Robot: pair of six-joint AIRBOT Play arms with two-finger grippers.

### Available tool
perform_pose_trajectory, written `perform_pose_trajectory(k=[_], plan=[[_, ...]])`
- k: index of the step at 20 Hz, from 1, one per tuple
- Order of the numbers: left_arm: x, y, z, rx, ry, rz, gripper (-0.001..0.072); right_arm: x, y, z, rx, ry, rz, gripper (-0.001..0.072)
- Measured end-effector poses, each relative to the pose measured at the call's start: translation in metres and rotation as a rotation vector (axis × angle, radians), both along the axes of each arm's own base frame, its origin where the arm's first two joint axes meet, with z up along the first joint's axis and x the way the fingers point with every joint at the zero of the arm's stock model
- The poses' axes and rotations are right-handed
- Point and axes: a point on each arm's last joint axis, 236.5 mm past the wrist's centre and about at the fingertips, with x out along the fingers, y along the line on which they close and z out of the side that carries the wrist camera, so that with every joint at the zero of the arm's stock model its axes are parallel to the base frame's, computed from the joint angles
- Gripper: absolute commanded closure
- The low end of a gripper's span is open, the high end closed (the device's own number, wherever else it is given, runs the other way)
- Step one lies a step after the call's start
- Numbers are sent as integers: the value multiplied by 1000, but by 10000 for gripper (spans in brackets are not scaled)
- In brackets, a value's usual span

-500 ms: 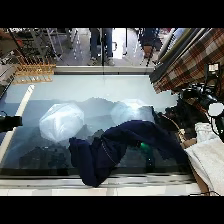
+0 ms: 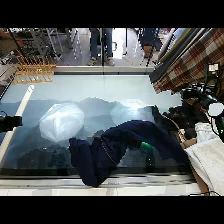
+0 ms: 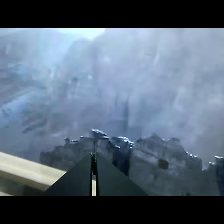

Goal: Fold the clothes and pants, and hang the long-sleeved shirts on hangers.

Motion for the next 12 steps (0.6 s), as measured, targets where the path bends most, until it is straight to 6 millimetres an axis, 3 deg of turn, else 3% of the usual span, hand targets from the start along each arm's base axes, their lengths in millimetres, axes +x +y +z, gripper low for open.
perform_pose_trajectory(k=[8,12], plan=[[0,0,0,1,-1,0,695,0,0,0,0,0,0,701],[12,1,2,6,-39,-8,696,0,2,1,16,-5,1,701]])
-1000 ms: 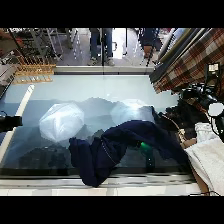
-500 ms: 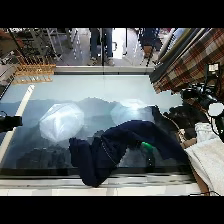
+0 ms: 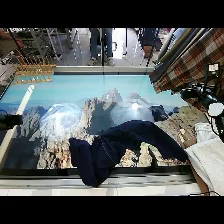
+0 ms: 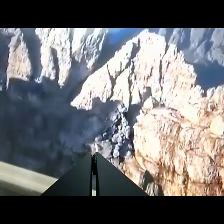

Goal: Fold the clothes and pants, and hang the long-sleeved shirts on hangers.

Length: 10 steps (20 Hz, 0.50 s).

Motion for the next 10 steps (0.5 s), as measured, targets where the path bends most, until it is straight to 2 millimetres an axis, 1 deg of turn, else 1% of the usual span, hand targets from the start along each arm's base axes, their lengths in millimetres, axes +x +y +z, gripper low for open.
perform_pose_trajectory(k=[2,3,4,5,6,7,8,9,10], plan=[[4,0,-2,-1,-5,-2,694,1,4,2,60,-14,-2,701],[5,-1,-3,-8,-6,-4,674,0,8,4,106,-21,-1,697],[6,-4,-4,-22,-5,-6,508,-1,12,5,141,-18,4,696],[7,-8,-6,-40,-4,-9,127,-5,19,3,172,0,17,644],[8,-14,-8,-63,-2,-20,2,-9,25,0,194,24,32,487],[10,-22,-10,-92,-2,-44,3,-14,32,-7,205,67,56,389],[12,-34,-12,-131,0,-79,3,-21,40,-17,223,123,80,339],[14,-50,-16,-184,2,-130,3,-30,51,-33,243,203,114,271],[14,-70,-21,-249,10,-184,4,-41,63,-52,271,295,149,249]])
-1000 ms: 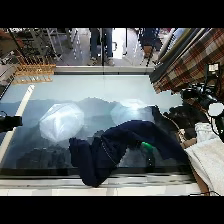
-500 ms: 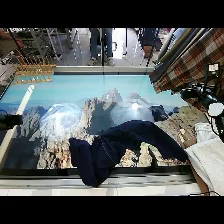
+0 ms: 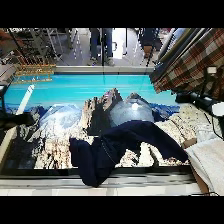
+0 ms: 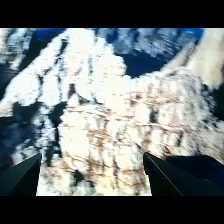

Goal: Fold the clothes and pants, and hang the long-sleeved shirts on hangers.

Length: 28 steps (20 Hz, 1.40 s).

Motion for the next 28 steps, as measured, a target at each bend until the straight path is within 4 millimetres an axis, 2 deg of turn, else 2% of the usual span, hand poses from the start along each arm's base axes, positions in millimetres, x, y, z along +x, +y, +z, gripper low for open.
perform_pose_trajectory(k=[1,4,5,7,8,10,11,12,13,14,15,16,18,19,20,21,22,23,24,25,27,28], plan=[[-1,-19,-7,-69,14,-48,5,-17,17,-26,38,114,60,238],[-18,-78,-38,-300,116,-173,5,-82,82,-96,158,418,279,32],[-25,-94,-49,-359,155,-200,5,-105,104,-116,172,494,363,7],[-36,-123,-66,-464,228,-250,5,-135,140,-145,139,563,505,4],[-41,-139,-72,-511,263,-275,5,-141,151,-156,85,565,556,5],[-51,-166,-81,-580,324,-325,11,-139,167,-174,-75,512,632,11],[-57,-179,-86,-603,357,-350,91,-133,172,-179,-148,470,658,64],[-61,-190,-90,-619,384,-371,378,-127,179,-182,-213,424,682,287],[-66,-199,-95,-630,414,-390,679,-122,184,-186,-264,391,702,434],[-71,-208,-101,-639,443,-407,696,-118,189,-190,-298,369,715,521],[-75,-215,-106,-645,467,-425,697,-115,192,-194,-329,351,730,645],[-78,-219,-110,-650,483,-436,698,-111,194,-197,-352,338,736,699],[-76,-223,-112,-661,479,-456,699,-97,195,-192,-369,295,709,700],[-68,-223,-105,-680,448,-461,699,-83,195,-179,-365,252,676,700],[-53,-221,-89,-716,389,-461,700,-62,196,-156,-355,180,628,700],[-30,-216,-64,-749,291,-452,699,-38,197,-123,-341,85,573,700],[-5,-209,-30,-790,173,-440,699,-12,198,-77,-321,-40,512,700],[18,-196,13,-825,35,-434,699,11,198,-25,-304,-180,453,700],[37,-181,56,-839,-97,-425,698,30,197,40,-282,-344,390,699],[50,-161,101,-836,-233,-412,698,40,194,98,-259,-482,340,699],[52,-132,171,-810,-424,-407,698,39,190,196,-204,-688,273,699],[47,-120,192,-784,-482,-403,698,34,190,225,-182,-740,263,699]])
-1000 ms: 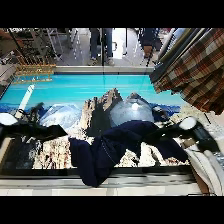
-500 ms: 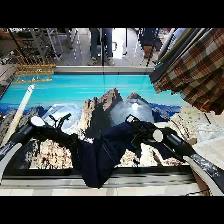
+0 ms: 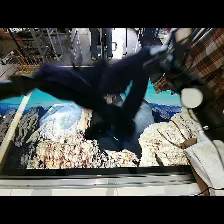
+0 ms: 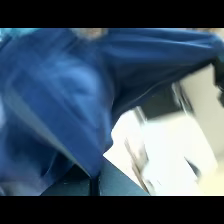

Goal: Fold the clothes and pants, and hang the long-sleeved shirts on hangers.

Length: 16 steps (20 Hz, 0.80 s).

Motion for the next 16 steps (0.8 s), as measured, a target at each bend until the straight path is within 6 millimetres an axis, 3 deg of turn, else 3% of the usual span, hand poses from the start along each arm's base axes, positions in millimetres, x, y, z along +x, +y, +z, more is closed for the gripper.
perform_pose_trajectory(k=[1,3,5,9,12,14,16], plan=[[-6,8,17,13,-43,25,698,-5,1,18,10,-20,10,699],[-16,20,31,70,-82,61,698,-13,4,25,-1,19,36,699],[-23,30,14,145,-33,84,699,-17,3,8,-41,120,58,698],[-38,46,-71,213,186,116,699,-28,-3,-44,-127,347,93,699],[-52,55,-145,195,340,168,699,-34,-5,-59,-144,417,106,698],[-71,58,-197,184,448,186,698,-35,1,-71,-111,475,129,698],[-96,59,-245,191,562,190,699,-39,13,-99,-75,593,180,698]])
